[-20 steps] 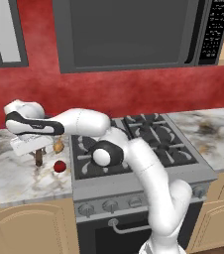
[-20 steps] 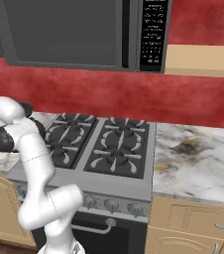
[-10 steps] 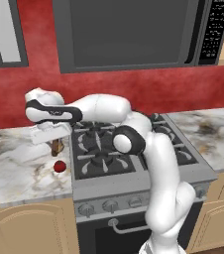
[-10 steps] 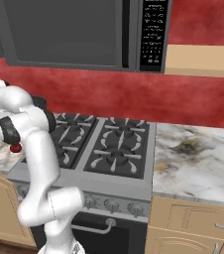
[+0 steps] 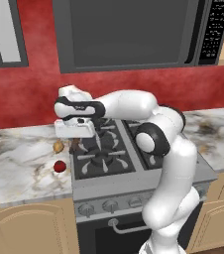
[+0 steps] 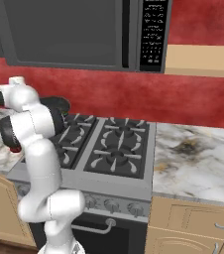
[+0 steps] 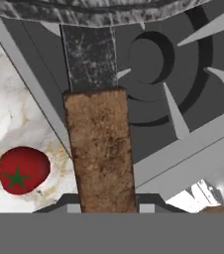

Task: Place the pan on the front right burner on the stove. Then place the tomato and the onion in the pan and turn on the front right burner.

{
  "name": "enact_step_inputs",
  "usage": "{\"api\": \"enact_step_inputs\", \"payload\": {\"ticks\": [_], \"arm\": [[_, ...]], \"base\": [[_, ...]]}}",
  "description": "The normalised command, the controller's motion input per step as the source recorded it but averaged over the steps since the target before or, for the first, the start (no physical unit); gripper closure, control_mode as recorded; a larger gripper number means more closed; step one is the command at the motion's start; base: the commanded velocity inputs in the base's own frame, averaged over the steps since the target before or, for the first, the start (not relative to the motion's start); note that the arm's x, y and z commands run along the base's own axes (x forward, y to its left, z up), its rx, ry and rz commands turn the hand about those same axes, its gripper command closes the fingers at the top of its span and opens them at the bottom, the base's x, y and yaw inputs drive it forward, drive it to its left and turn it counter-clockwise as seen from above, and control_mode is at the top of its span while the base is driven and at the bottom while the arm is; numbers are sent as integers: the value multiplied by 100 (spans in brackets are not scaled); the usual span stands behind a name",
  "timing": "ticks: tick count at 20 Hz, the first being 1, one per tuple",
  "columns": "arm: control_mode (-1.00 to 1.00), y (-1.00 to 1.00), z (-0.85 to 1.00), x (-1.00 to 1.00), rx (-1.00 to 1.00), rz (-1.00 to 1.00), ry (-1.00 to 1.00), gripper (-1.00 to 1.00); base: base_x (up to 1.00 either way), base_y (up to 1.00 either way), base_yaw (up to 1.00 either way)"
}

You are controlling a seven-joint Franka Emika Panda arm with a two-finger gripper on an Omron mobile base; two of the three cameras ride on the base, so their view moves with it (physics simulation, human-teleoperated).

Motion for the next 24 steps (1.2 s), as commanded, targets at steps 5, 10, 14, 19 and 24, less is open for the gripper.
{"api": "enact_step_inputs", "payload": {"ticks": [5,10,14,19,24], "arm": [[-100,-54,0,0,13,-33,0,100],[-100,-43,1,5,11,-35,0,100],[-100,-47,1,7,4,-35,0,100],[-100,-40,8,14,0,-33,7,100],[-100,-43,2,11,0,-24,14,100]], "base": [[0,0,0],[0,0,0],[0,0,0],[0,0,0],[0,0,0]]}}
